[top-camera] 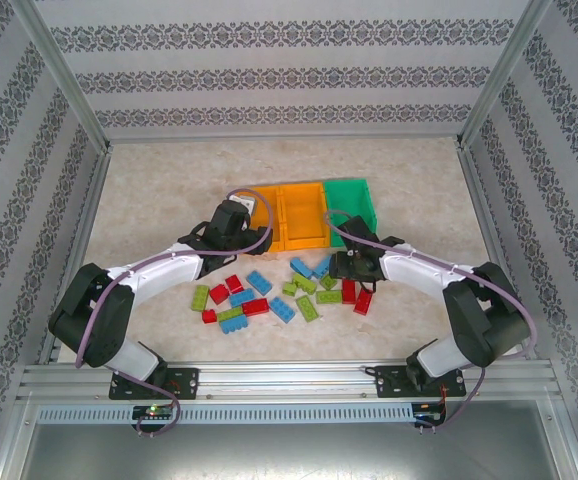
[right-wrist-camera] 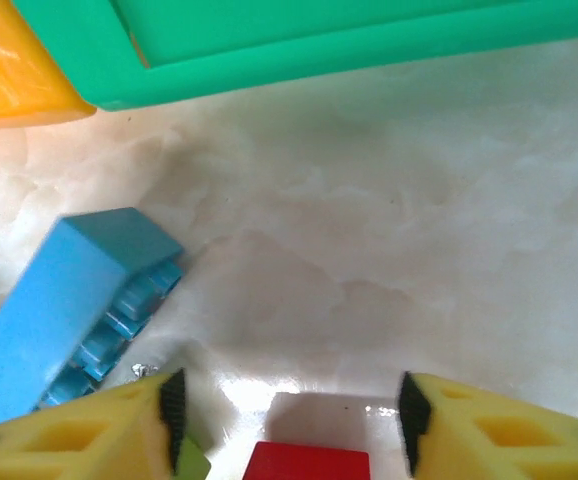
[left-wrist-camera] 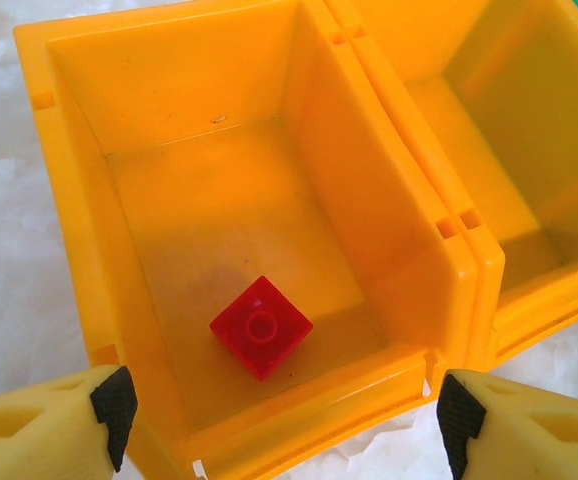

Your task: Sort the legos into containers by color

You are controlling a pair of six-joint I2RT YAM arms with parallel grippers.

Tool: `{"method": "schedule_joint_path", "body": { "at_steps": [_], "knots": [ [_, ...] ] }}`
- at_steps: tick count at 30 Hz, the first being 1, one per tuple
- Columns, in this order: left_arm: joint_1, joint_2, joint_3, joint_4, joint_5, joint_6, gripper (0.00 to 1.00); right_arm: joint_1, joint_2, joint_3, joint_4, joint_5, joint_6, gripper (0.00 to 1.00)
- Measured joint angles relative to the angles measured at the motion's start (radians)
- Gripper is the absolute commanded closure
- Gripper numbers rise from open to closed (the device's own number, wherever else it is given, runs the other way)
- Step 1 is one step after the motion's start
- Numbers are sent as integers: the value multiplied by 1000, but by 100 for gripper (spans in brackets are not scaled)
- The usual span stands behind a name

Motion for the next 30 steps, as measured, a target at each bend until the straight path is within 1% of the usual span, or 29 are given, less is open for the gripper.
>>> {"method": "schedule_joint_path", "body": {
  "at_steps": [3,11,16,23,27,30],
  "knots": [
    [0,0,0,0,0,0,19,-2,-9,0,1,-6,-6,26],
    [0,0,0,0,0,0,19,9,-46,-11,39,-57,-13,18],
    [0,0,-6,0,0,0,19,14,-35,-11,52,-89,5,18],
    [0,-1,-22,0,0,0,18,14,3,-7,118,-141,83,19],
    [0,-3,-26,1,0,0,17,14,37,25,130,-141,109,23],
    [0,-6,-27,1,0,0,17,14,80,57,130,-141,118,30]
  ]
}}
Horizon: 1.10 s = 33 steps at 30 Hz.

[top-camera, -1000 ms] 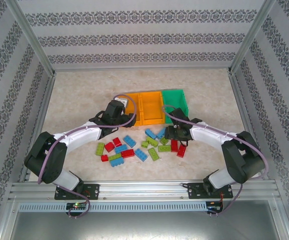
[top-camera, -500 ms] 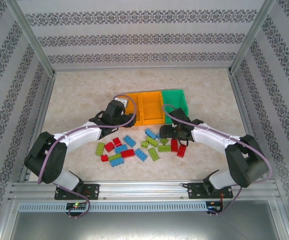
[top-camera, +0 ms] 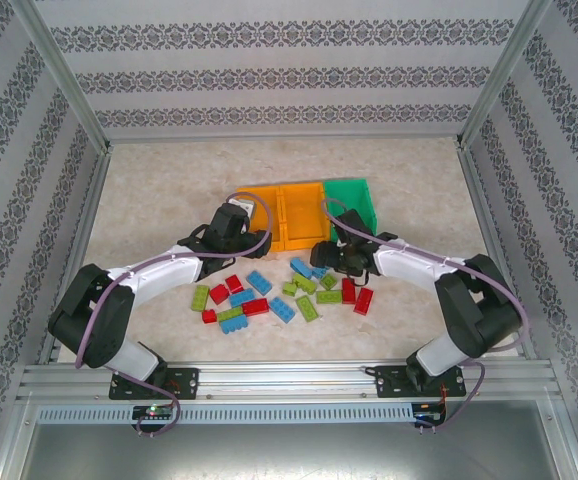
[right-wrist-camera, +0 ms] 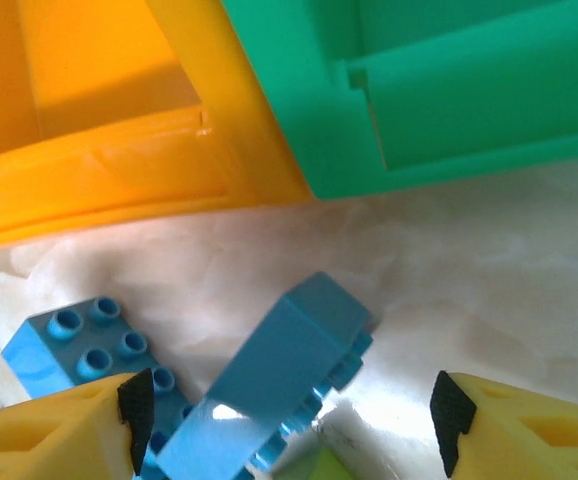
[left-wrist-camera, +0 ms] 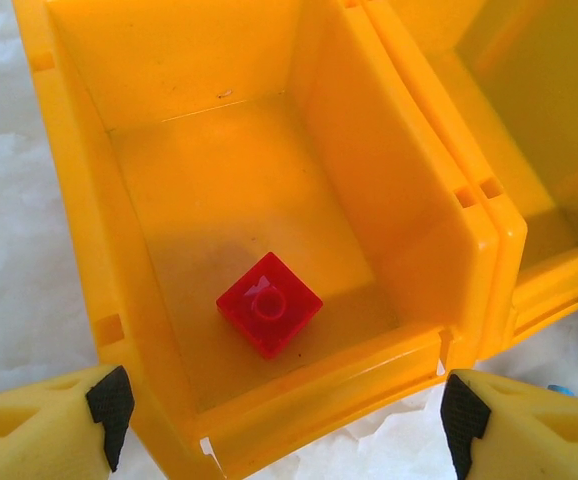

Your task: Sort the legos into containers by color

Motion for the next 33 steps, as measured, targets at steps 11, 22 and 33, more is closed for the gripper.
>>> {"method": "schedule_joint_path", "body": {
  "at_steps": [11,22,33],
  "knots": [
    [0,-35,-10,0,-8,1,8,13,100,60,-59,21,-13,64],
    [0,-49,-23,-2,-33,3,0,-1,-8,8,-58,47,-10,78],
    [0,-83,-42,-2,-75,2,0,-126,-348,-42,-37,64,-58,76]
  ]
}}
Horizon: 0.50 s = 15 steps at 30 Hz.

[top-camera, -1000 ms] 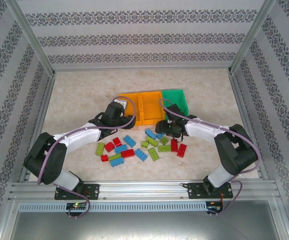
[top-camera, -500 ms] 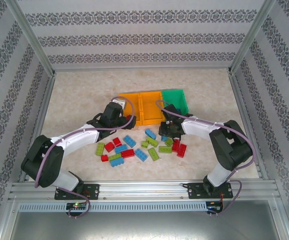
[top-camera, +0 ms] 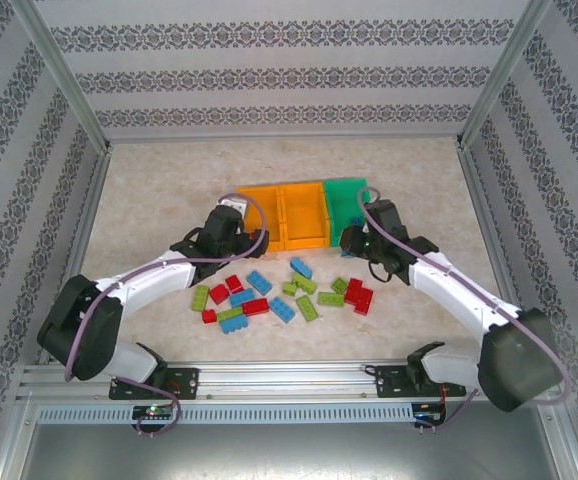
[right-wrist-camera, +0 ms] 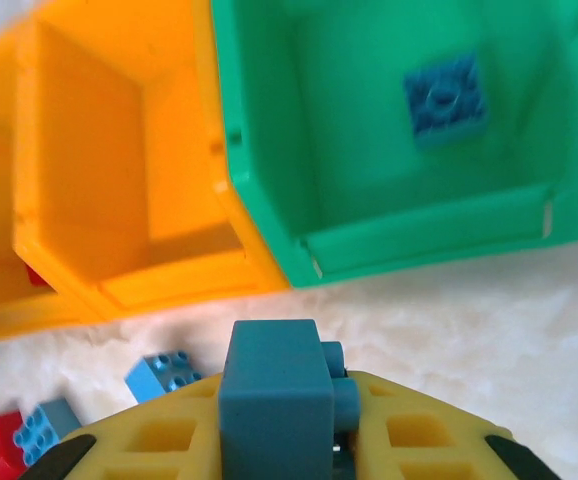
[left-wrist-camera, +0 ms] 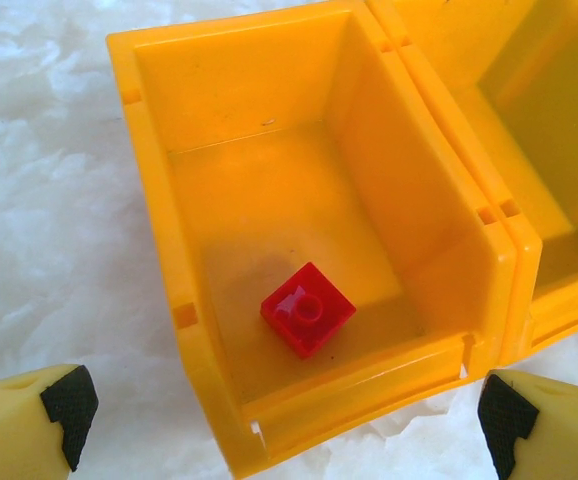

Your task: Sort the legos into containers by color

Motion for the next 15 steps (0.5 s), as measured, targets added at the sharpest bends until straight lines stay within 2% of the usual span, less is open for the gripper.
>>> {"method": "schedule_joint_path", "body": {
  "at_steps": [6,15],
  "knots": [
    [0,-47,-42,0,-35,-7,0,-48,58,113,-39,23,-144,76],
    [0,-149,-108,-84,-109,-55,0,-118,328,318,-34,29,-297,73]
  ]
}}
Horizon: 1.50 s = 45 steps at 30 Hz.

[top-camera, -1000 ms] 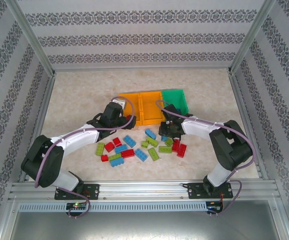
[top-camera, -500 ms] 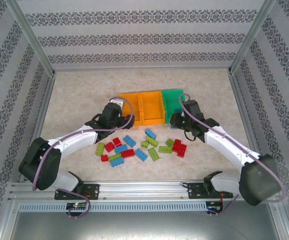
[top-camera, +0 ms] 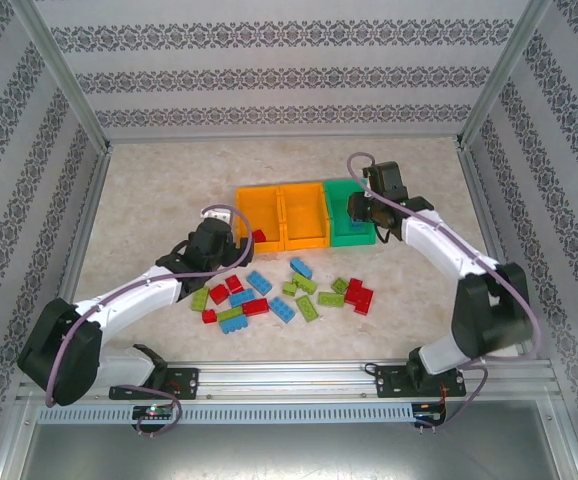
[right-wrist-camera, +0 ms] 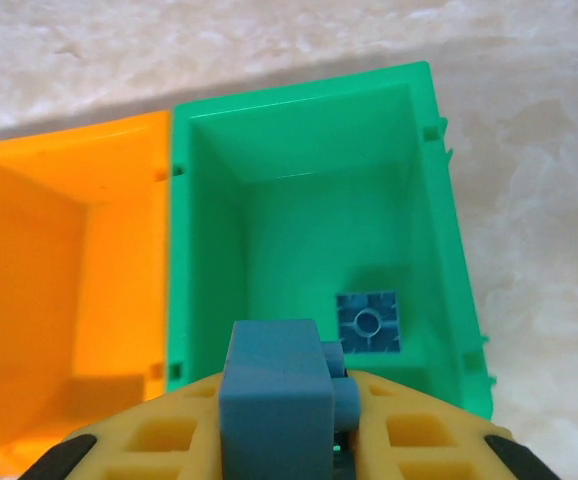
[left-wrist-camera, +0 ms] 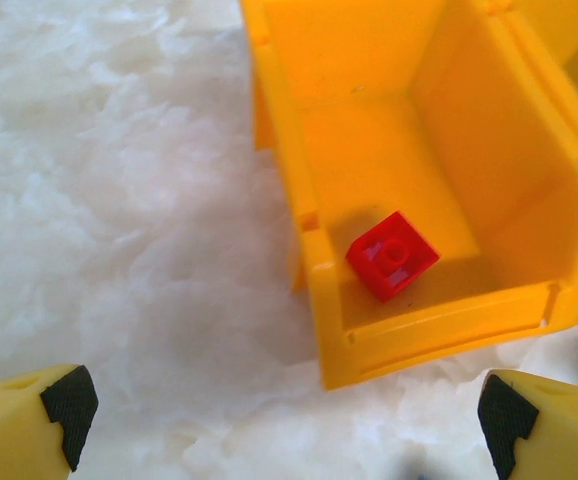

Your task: Sort the legos into containers by color

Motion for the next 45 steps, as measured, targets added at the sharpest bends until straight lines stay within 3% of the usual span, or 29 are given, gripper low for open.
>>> {"method": "schedule_joint_path", "body": {
  "at_steps": [8,15,22,28,32,45],
  "knots": [
    [0,-1,-2,-165,-3,-94,2,-5,183,85,-3,-5,-61,64],
    [0,-84,-48,-271,27,-197,14,-5,205,108,-1,-18,-85,45],
    [-18,-191,-123,-317,115,-175,27,-5,205,108,2,-32,-86,33],
    [-74,-188,-131,-343,144,-121,29,-6,204,106,5,-38,-85,31],
    [-94,-185,-131,-356,148,-101,39,-6,201,98,4,-39,-84,30],
    [-104,-195,-137,-423,122,-128,38,-6,201,93,5,-62,-80,29]
  ]
}}
